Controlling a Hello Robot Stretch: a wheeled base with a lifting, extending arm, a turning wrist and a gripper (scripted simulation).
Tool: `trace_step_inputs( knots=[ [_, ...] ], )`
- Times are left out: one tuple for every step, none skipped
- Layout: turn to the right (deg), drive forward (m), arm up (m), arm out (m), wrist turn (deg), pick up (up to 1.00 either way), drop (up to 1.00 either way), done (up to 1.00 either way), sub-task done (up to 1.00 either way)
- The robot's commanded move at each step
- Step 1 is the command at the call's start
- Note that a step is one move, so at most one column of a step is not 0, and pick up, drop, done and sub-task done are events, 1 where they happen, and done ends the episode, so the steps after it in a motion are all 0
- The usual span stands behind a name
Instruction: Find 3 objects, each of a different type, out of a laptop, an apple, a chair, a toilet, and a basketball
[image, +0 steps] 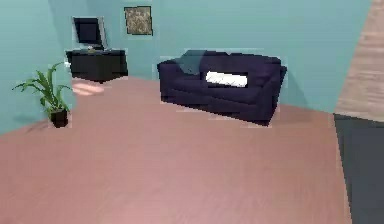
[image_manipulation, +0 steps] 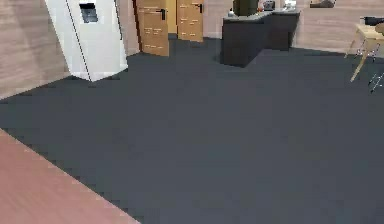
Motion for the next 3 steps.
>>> trace_step_inputs(
  knots=[
    [-45.0,0.00,0.00,0.00,0.0,0.00,0.00,0.00,0.00],
    [-45.0,0.00,0.00,0.00,0.0,0.00,0.00,0.00,0.00],
    [-27.0,0.00,0.00,0.00,0.0,0.00,0.00,0.00,0.00]
  ],
)
